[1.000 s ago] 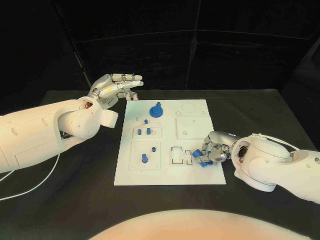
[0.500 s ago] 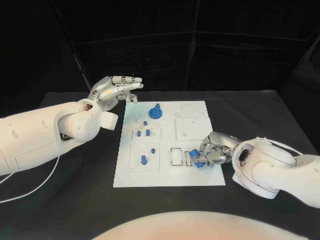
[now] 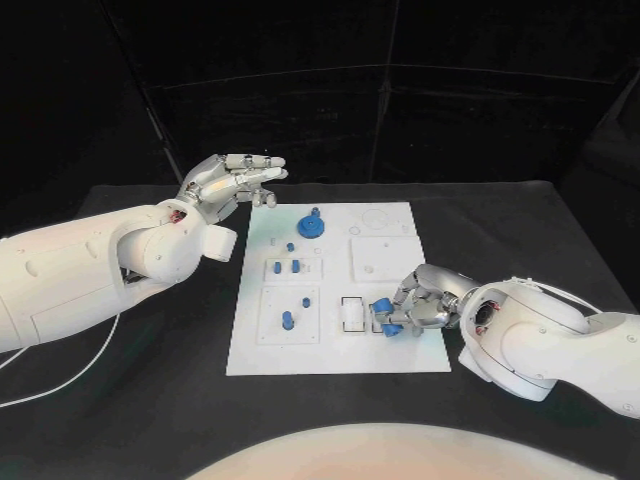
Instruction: Assemble the parts on the task board
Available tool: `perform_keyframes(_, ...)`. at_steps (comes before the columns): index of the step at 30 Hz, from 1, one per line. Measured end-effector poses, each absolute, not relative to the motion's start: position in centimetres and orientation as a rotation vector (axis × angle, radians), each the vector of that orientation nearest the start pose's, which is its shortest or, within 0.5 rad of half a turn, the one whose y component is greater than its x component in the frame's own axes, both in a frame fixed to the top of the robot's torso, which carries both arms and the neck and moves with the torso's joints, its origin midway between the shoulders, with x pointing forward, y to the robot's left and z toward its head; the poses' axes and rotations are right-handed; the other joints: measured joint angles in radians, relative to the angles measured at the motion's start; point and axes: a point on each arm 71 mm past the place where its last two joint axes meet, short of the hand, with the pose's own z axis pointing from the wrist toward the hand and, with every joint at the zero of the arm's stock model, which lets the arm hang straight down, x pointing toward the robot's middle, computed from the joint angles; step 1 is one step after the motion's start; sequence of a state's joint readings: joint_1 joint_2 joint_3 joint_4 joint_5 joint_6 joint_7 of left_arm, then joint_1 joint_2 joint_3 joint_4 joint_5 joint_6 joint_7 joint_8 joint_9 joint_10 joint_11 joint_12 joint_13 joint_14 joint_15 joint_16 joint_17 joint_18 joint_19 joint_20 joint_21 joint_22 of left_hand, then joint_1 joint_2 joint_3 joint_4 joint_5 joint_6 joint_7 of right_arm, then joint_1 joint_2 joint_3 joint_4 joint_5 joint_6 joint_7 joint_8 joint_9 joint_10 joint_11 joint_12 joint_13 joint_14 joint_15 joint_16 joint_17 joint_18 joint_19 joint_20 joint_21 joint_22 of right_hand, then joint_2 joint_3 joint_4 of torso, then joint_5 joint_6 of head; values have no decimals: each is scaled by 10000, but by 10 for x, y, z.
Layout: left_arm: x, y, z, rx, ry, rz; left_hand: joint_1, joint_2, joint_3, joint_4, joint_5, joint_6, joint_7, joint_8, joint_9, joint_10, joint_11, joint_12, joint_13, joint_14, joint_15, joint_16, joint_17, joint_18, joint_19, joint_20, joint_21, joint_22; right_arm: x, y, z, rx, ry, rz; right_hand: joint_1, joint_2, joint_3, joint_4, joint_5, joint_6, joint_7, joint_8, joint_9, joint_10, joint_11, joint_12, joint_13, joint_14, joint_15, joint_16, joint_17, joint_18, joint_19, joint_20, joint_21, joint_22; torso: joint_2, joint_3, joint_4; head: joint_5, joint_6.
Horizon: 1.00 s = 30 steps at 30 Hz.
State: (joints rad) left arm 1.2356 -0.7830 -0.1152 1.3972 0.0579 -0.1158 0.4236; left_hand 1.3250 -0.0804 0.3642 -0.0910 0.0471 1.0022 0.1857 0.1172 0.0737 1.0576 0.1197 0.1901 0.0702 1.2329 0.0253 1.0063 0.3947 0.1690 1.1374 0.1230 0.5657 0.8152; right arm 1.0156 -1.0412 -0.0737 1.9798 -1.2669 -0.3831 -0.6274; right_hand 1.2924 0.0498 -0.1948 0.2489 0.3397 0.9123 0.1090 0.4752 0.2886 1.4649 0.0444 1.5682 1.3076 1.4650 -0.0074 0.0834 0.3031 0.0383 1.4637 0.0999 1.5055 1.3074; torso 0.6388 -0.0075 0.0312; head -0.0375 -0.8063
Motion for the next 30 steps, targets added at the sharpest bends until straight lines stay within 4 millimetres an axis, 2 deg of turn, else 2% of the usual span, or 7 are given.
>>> perform_keyframes(6, 506, 208, -193, -11134, 14835, -16707, 0, 0, 0, 0, 0, 0, 0, 0, 0, 0, 0, 0, 0, 0, 0, 0, 0, 0, 0, 0, 0, 1, 358, -184, -246, 3458, 20830, 5357, -112, 4, -46, 46, 58, 202, -88, -28, 76, -1, -72, 0, 0, 23, -23, 0, -1, 1, 36, -36, 0, 0, 10, 1, 11, 26, 17)
perform_keyframes(10, 506, 208, -193, -11136, 14843, -16711, 0, 0, 0, 0, 0, 0, 0, 0, 0, 0, 0, 0, 0, 0, 0, 0, 0, 0, 0, 0, 0, 1, 360, -178, -247, 3485, 20793, 5483, -112, 4, -47, 47, 58, 236, -57, -29, 88, -1, -72, 0, 0, 38, -38, 0, -1, 1, 36, -36, 0, 0, 12, 3, 9, 56, 1)
perform_keyframes(19, 505, 208, -193, -11137, 14862, -16723, 0, 0, 0, 0, 0, 0, 0, 0, 0, 0, 0, 0, 0, 0, 0, 0, 1, 0, 0, 0, 0, 2, 364, -166, -249, 3440, 20747, 5663, -243, 31, -179, 179, 52, 384, -130, 51, 163, 35, -107, 0, 0, 1, -74, 0, -3, 1, 36, -36, 0, 0, 17, 6, -9, 79, -25)
perform_keyframes(22, 505, 207, -193, -11136, 14867, -16727, 0, 0, 1, 0, 0, 0, 0, 0, 0, 0, 0, 0, 0, 0, 0, 0, 1, 0, 0, 0, 0, 3, 367, -164, -250, 3429, 20739, 5637, -349, 33, -275, 275, -133, 458, -192, 64, 233, -1, -143, 0, -1, 1, -74, 0, 3, 1, 0, -72, 0, 0, 18, 7, -9, 83, -37)
perform_keyframes(30, 505, 207, -193, -11140, 14877, -16727, 0, 0, 1, 0, 0, 0, 0, 0, 0, 0, 0, -1, 0, 0, 0, 0, 1, 0, 0, 0, 0, 3, 372, -162, -253, 3348, 20698, 5521, -498, 76, -462, 379, -768, 542, -217, 156, 386, -2, -143, 0, 0, 1, -74, 0, 7, 1, 35, -108, 0, 0, 12, 7, -9, 83, -49)
